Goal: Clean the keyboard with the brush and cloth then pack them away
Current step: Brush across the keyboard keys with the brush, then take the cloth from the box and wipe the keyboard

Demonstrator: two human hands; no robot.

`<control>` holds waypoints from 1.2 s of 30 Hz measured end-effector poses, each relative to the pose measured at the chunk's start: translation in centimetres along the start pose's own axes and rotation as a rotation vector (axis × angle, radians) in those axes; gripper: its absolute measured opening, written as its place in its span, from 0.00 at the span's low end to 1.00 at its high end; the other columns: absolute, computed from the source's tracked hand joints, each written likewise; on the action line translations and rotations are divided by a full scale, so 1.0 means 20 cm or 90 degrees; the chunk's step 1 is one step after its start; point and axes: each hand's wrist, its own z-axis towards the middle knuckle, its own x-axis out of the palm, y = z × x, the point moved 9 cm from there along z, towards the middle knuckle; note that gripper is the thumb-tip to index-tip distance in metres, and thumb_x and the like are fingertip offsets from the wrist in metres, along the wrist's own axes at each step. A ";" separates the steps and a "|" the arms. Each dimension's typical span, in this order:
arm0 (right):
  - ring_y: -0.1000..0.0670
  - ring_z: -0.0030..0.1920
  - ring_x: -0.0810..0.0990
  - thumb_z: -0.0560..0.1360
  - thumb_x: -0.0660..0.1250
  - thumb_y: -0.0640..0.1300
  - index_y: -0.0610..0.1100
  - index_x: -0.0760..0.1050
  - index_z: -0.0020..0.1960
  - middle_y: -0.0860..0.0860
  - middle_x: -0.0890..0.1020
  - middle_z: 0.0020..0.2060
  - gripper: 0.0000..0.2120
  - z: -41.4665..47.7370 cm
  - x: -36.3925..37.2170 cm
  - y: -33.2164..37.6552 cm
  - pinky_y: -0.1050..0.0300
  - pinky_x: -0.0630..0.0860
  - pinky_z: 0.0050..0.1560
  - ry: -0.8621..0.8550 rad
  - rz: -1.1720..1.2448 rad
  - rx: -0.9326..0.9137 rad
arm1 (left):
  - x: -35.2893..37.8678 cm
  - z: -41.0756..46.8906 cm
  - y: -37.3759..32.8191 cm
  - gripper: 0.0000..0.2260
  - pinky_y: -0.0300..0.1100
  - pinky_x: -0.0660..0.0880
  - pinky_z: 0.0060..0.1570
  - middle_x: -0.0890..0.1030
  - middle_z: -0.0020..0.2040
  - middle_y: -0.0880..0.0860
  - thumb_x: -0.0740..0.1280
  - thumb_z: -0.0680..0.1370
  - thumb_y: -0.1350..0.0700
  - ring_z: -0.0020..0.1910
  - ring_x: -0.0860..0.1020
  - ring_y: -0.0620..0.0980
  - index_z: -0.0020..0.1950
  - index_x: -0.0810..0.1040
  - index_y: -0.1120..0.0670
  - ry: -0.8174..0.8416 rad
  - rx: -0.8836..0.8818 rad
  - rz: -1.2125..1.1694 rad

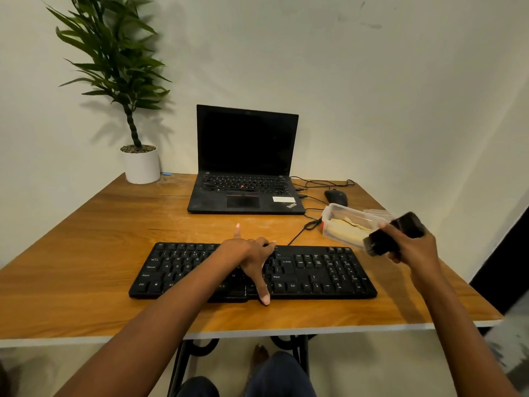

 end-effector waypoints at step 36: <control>0.48 0.48 0.77 0.72 0.70 0.40 0.38 0.80 0.52 0.43 0.82 0.52 0.10 0.17 0.14 0.18 0.55 0.72 0.48 0.056 -0.490 -0.250 | -0.04 -0.03 0.03 0.56 0.67 0.29 0.62 0.42 0.78 0.49 0.73 0.67 0.39 0.76 0.41 0.52 0.74 0.29 0.47 -0.042 0.029 -0.090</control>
